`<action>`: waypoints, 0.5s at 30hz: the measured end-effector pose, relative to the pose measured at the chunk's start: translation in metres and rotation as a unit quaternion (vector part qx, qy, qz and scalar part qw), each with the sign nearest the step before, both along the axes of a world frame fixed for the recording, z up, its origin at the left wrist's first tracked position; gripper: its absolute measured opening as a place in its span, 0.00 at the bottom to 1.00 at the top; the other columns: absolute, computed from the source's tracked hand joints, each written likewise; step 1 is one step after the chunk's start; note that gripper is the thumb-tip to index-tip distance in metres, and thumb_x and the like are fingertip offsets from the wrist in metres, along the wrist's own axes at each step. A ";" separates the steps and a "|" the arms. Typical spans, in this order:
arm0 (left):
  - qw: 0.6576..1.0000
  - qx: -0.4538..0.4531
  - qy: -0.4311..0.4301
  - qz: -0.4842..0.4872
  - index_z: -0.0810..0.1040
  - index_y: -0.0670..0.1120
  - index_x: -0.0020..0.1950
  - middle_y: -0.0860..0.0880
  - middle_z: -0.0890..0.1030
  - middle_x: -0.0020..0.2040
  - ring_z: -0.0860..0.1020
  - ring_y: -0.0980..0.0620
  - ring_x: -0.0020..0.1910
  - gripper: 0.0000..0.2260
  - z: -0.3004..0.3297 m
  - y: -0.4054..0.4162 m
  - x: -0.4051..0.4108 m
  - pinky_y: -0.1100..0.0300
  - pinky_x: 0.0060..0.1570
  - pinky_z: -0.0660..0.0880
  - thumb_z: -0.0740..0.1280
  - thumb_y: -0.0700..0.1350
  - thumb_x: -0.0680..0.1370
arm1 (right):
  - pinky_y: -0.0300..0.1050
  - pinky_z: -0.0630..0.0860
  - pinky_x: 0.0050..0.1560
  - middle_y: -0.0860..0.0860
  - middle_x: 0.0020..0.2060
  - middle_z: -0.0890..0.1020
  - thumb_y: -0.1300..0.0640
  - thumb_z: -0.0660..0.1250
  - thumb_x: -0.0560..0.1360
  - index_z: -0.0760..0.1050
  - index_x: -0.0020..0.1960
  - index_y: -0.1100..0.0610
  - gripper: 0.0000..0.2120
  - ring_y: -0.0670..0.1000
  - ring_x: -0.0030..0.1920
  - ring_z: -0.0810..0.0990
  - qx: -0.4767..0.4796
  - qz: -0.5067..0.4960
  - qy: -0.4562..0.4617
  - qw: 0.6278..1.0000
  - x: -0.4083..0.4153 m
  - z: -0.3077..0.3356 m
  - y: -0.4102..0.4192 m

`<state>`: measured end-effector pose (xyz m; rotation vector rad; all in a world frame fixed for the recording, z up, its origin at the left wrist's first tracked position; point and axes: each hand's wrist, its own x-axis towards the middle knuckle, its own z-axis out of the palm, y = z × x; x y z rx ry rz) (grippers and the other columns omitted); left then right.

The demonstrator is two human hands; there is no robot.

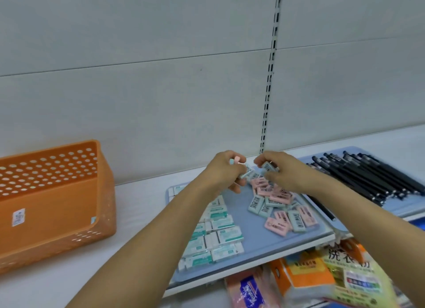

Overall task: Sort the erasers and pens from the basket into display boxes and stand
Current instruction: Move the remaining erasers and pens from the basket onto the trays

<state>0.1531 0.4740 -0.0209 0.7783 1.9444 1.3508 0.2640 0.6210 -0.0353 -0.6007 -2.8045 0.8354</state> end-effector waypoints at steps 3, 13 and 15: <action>0.999 -0.023 -0.035 -0.005 0.75 0.40 0.60 0.42 0.78 0.40 0.79 0.52 0.28 0.11 -0.006 0.019 -0.002 0.61 0.35 0.81 0.63 0.33 0.79 | 0.44 0.75 0.50 0.47 0.55 0.77 0.64 0.60 0.79 0.77 0.61 0.51 0.15 0.48 0.52 0.77 0.046 0.054 -0.066 0.995 -0.001 -0.007 0.005; 0.985 0.041 -0.165 -0.008 0.73 0.33 0.61 0.36 0.81 0.50 0.83 0.43 0.45 0.12 -0.007 0.029 -0.002 0.55 0.46 0.82 0.63 0.30 0.77 | 0.33 0.73 0.43 0.47 0.44 0.83 0.60 0.74 0.71 0.81 0.55 0.51 0.13 0.41 0.43 0.80 -0.083 0.059 0.131 0.986 -0.008 -0.004 0.013; 0.989 0.025 -0.149 -0.009 0.73 0.33 0.61 0.38 0.81 0.47 0.84 0.42 0.44 0.11 -0.006 0.030 -0.006 0.54 0.46 0.82 0.63 0.33 0.79 | 0.31 0.73 0.39 0.47 0.39 0.83 0.62 0.73 0.72 0.82 0.49 0.54 0.07 0.39 0.36 0.79 -0.087 0.028 0.151 0.984 -0.011 0.000 0.016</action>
